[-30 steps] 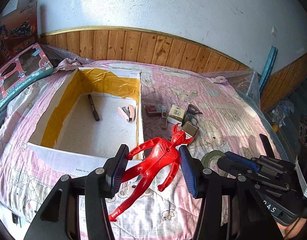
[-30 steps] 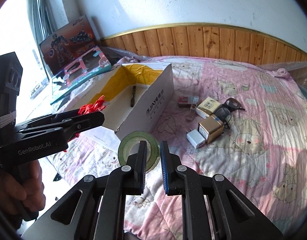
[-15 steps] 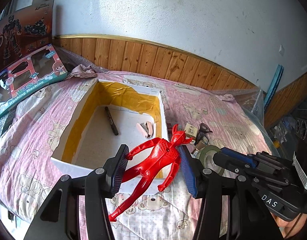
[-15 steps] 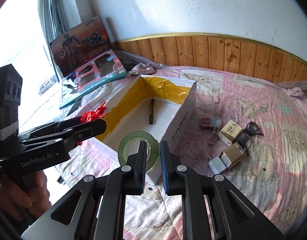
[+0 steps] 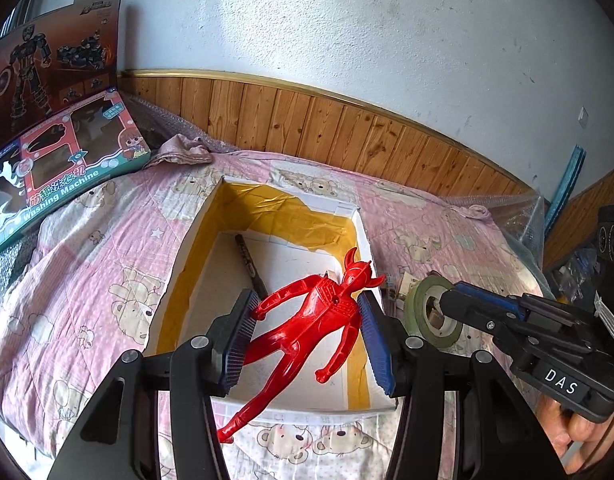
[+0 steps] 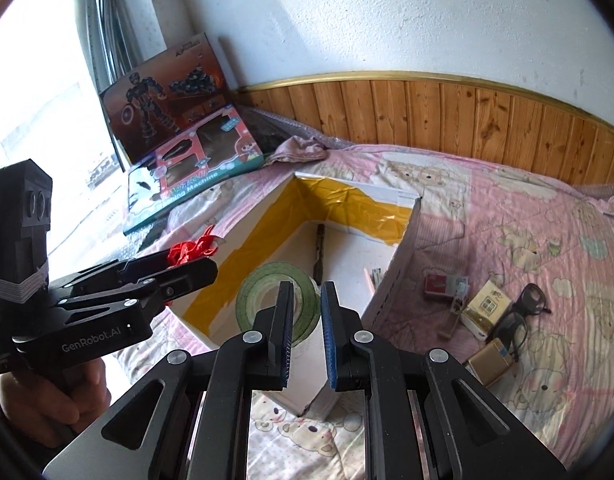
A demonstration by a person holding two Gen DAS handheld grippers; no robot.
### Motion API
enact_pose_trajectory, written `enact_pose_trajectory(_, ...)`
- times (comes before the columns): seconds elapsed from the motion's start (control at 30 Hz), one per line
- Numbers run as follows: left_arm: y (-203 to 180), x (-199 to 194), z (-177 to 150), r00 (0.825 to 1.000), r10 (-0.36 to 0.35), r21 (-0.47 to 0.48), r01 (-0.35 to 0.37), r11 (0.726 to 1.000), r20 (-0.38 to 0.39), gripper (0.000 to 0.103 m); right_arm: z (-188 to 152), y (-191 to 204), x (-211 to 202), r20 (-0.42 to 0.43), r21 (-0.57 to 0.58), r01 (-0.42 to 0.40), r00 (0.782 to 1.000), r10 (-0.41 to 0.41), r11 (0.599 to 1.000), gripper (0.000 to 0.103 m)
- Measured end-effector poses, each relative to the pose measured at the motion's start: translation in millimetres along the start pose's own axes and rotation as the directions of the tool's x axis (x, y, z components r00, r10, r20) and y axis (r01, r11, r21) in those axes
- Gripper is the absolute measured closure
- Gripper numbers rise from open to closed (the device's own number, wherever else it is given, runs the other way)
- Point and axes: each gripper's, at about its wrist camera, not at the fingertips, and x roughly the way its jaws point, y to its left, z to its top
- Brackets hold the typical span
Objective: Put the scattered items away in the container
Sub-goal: 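Carry the green tape roll and red figure over the white box, then open both tools to drop the tape roll and red figure into the box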
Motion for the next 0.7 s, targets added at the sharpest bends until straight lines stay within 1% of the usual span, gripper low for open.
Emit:
enact_pose_trajectory(0.23, 12.6, 24.0, 16.9, 0.999, -0.001, -0.014, 0.000, 1.000, -0.041, 0.050, 24.3, -7.9, 27.5, -0.025, -0.007, -0.004, 1.000, 0.004, 1.000, 0.089)
enact_pose_trajectory(0.37, 16.5, 41.9, 21.6, 0.996, -0.008, -0.010, 0.007, 1.000, -0.088, 0.050, 37.1, -16.1, 49.3, -0.062, -0.004, -0.007, 0.998, 0.007, 1.000, 0.089)
enact_pose_trajectory(0.53, 14.2, 61.9, 18.0, 0.986, -0.029, 0.012, 0.032, 0.999, -0.164, 0.050, 52.8, -22.0, 80.8, -0.119, -0.036, 0.000, 0.993, -0.004, 0.999, 0.089)
enact_pose_trajectory(0.7, 13.2, 74.7, 10.5, 0.977, -0.031, 0.023, 0.036, 0.999, -0.213, 0.050, 65.9, -31.4, 118.2, -0.187, -0.051, 0.004, 0.982, -0.013, 0.999, 0.089)
